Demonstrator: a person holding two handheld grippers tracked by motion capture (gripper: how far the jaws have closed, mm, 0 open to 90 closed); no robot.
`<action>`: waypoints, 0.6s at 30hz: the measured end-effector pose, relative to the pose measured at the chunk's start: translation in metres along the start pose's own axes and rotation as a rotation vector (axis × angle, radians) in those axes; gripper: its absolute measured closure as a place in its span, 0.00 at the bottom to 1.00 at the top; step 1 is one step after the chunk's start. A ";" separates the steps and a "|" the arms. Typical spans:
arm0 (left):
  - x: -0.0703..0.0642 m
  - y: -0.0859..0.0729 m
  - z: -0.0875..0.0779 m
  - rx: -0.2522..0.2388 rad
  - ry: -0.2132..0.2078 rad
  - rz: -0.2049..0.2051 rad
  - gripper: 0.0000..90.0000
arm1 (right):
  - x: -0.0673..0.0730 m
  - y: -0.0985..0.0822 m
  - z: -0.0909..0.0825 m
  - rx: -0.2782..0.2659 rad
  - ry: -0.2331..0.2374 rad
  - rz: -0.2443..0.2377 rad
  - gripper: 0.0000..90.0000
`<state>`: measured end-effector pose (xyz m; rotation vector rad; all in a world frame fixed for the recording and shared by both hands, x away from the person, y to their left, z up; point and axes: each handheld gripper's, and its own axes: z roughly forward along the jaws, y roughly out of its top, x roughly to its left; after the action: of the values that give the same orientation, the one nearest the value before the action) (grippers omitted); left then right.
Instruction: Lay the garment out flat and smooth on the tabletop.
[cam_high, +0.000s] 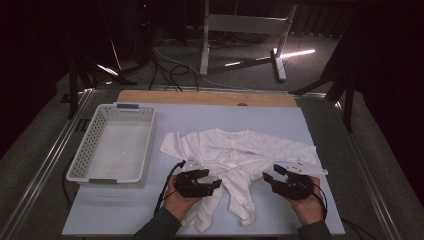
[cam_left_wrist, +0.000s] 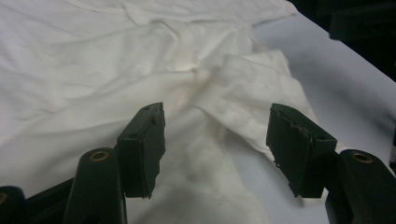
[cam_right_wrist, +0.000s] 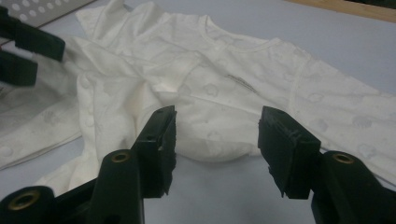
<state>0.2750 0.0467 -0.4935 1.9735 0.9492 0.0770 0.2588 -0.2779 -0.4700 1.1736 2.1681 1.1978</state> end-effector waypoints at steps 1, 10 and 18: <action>-0.002 -0.001 0.003 0.009 -0.009 -0.002 0.43 | 0.000 0.000 0.000 0.000 0.000 0.000 0.51; -0.012 -0.005 0.019 0.074 -0.054 0.017 0.48 | 0.000 0.000 0.000 -0.002 0.003 -0.001 0.51; -0.010 -0.006 0.031 0.110 -0.067 0.024 0.48 | 0.001 0.001 0.000 -0.006 0.008 -0.005 0.51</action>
<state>0.2767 0.0202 -0.5127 2.0753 0.9025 -0.0280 0.2584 -0.2770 -0.4692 1.1629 2.1705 1.2078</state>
